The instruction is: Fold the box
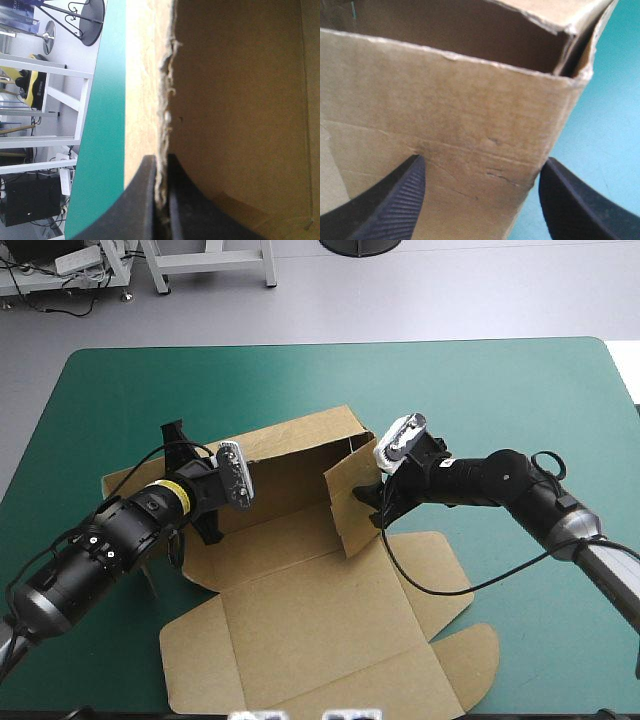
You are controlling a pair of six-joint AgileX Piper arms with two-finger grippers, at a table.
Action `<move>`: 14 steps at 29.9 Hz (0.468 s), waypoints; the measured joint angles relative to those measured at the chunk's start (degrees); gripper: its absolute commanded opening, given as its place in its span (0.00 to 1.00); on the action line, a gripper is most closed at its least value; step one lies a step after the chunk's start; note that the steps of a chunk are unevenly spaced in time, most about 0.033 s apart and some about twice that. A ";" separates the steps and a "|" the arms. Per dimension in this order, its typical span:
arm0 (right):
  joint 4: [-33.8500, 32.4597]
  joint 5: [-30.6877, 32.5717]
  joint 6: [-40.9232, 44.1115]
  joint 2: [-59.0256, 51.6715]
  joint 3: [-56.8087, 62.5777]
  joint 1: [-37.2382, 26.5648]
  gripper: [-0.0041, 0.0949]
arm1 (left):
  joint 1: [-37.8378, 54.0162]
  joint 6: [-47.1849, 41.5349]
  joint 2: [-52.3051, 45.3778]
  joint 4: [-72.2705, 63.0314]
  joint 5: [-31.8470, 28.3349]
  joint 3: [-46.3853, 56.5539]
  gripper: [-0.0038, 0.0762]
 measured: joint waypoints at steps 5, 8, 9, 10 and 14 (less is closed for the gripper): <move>2.41 -1.79 -2.43 0.00 -0.40 0.00 0.66 | 0.00 -0.30 0.00 0.13 0.00 0.00 0.04; 3.40 -3.14 -2.98 0.00 -0.48 0.00 0.66 | 0.00 -0.42 0.00 0.13 -0.06 0.00 0.04; 3.50 -3.39 -3.12 0.00 -0.52 0.00 0.66 | 0.00 -0.63 0.00 0.19 -0.12 0.00 0.04; 3.61 -3.52 -3.11 0.04 -0.52 0.05 0.66 | 0.00 -0.98 0.08 0.18 -0.10 0.00 0.04; 3.88 -5.74 -3.26 0.39 -0.52 1.37 0.65 | 0.00 -3.16 0.43 0.96 -0.32 0.00 0.04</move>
